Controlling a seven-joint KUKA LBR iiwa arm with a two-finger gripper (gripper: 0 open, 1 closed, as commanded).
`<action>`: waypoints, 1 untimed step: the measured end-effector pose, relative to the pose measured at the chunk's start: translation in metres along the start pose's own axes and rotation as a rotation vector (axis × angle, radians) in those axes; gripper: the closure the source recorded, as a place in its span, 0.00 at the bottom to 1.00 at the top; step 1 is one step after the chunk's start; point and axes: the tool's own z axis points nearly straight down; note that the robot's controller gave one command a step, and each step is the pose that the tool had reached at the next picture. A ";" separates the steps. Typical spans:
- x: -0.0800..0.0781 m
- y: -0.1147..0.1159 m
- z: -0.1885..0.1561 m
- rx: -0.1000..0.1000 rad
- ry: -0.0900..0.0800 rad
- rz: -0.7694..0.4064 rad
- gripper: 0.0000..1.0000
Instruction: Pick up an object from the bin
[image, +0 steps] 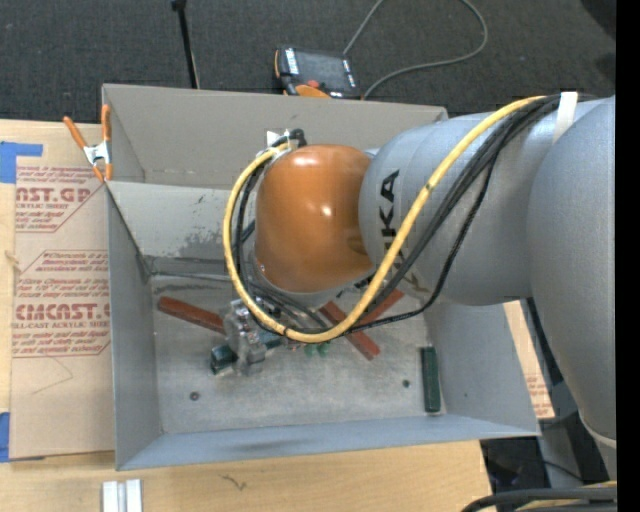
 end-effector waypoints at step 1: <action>0.000 -0.041 -0.055 0.002 0.000 0.007 1.00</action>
Offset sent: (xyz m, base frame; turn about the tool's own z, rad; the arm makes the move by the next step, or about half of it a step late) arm 0.0084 -0.0376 0.0514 0.0031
